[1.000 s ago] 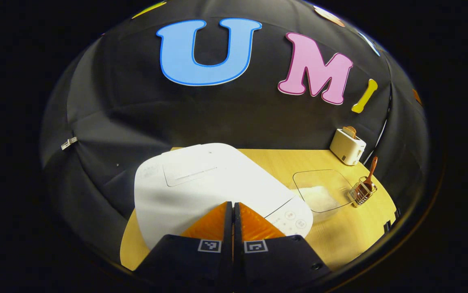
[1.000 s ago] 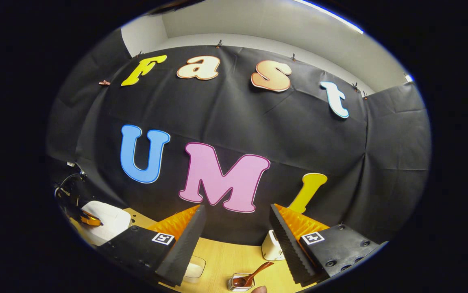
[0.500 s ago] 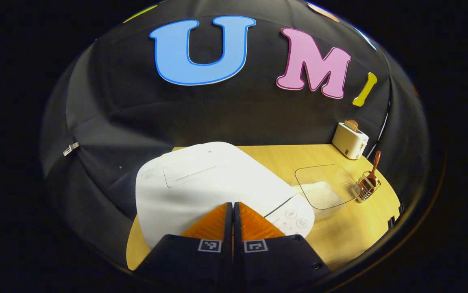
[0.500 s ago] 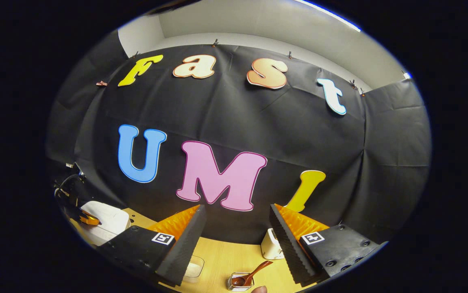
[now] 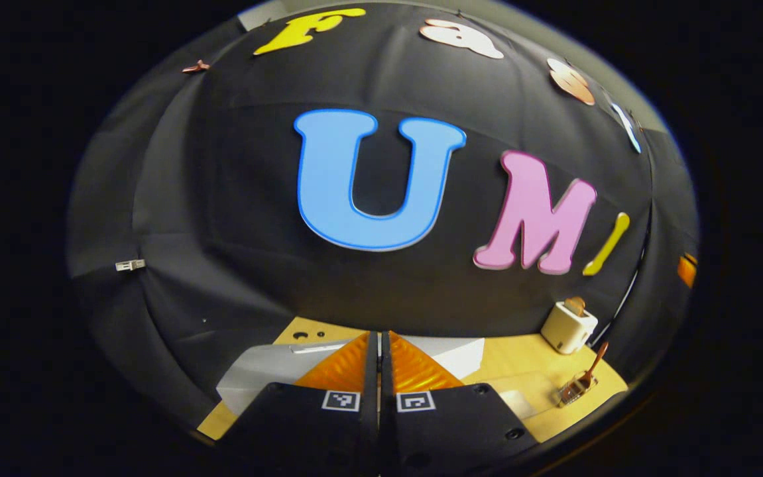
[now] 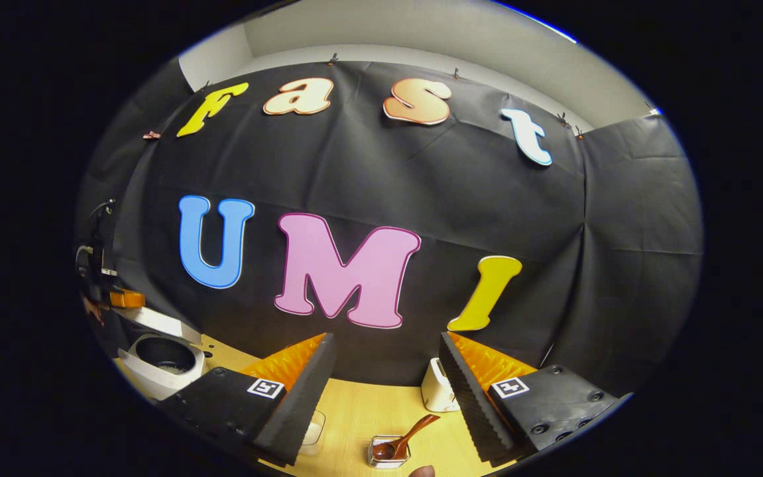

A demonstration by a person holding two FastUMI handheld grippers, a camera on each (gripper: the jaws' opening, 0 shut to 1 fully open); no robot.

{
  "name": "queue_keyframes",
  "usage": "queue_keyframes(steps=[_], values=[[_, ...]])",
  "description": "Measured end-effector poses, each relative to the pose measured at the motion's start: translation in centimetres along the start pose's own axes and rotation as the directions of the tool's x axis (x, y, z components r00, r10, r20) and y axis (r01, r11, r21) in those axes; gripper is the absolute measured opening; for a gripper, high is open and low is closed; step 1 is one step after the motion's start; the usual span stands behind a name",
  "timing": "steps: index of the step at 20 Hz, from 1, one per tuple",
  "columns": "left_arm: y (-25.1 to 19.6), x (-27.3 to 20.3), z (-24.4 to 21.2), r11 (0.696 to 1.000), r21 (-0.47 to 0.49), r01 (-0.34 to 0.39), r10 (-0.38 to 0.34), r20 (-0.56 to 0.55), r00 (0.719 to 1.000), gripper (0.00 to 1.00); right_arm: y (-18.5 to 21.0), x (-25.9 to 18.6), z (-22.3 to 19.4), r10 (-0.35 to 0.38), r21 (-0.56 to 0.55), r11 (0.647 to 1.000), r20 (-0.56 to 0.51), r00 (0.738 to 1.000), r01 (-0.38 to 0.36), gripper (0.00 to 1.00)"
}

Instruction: Close the left gripper, press the button to open the rice cooker; take a wooden spoon from the chopstick holder with the right hand, scoop a spoonful of rice and pour it into the rice cooker, then put the wooden spoon back into the chopstick holder.

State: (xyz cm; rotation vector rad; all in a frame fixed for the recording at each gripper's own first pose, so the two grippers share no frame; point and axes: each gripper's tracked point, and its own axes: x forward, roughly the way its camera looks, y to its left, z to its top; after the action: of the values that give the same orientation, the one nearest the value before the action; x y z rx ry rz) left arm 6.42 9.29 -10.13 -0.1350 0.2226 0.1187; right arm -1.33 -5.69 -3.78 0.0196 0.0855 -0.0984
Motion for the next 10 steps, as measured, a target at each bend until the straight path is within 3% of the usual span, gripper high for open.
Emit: queue_keyframes(steps=[4,6,7,8,10], values=[[0.4,-0.4,4.7,1.000,-0.020,-0.007,0.010,0.160,0.987,0.05,-1.1,0.5,-4.0,0.004,0.038,0.999,-0.110,0.994,0.000,0.97],[-0.3,-1.5,6.2,0.999,-0.031,0.026,-0.018,0.229,0.973,0.11,-1.5,0.4,-6.9,0.017,0.073,0.997,-0.184,0.983,-0.004,0.95],[-1.2,-2.1,6.5,0.998,-0.029,0.062,-0.053,0.243,0.968,0.22,-1.8,0.5,-8.6,0.019,0.087,0.996,-0.223,0.975,0.000,0.95],[-1.9,-2.5,6.6,0.995,-0.023,0.092,-0.084,0.246,0.966,0.22,-2.0,0.4,-10.5,0.026,0.099,0.995,-0.264,0.964,0.001,0.95],[-3.1,-3.6,6.5,0.992,-0.002,0.125,-0.121,0.246,0.962,0.53,-2.2,0.5,-14.6,0.047,0.120,0.993,-0.350,0.936,-0.005,0.92]])
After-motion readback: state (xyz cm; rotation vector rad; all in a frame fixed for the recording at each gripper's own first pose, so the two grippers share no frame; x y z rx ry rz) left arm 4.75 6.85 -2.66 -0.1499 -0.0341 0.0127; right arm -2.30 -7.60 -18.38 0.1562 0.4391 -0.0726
